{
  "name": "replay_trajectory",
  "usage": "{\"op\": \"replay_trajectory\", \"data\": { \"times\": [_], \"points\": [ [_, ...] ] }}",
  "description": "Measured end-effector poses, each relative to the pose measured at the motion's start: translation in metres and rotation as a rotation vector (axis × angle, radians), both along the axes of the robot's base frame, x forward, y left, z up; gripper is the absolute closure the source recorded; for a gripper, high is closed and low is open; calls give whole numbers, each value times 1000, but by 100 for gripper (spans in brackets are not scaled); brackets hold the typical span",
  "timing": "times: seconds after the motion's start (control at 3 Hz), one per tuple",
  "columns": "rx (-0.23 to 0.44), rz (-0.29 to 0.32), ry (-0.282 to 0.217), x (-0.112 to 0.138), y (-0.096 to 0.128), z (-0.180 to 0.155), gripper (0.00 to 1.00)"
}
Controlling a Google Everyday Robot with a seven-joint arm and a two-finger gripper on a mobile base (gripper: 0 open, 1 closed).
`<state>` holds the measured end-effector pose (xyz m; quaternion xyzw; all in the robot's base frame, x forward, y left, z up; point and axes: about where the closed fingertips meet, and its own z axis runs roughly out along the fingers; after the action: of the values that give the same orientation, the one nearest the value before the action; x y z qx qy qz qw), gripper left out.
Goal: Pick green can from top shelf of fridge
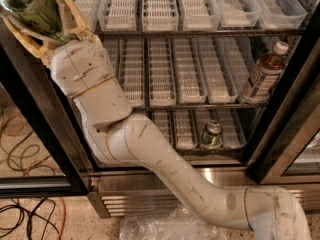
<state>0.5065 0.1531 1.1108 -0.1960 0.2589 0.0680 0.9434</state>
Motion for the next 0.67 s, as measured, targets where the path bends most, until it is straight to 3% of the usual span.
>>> {"op": "replay_trajectory", "data": {
  "times": [0.33, 0.67],
  "points": [
    [-26, 19, 87, -24, -3, -22, 100],
    [-26, 19, 87, -24, -3, -22, 100]
  ]
}}
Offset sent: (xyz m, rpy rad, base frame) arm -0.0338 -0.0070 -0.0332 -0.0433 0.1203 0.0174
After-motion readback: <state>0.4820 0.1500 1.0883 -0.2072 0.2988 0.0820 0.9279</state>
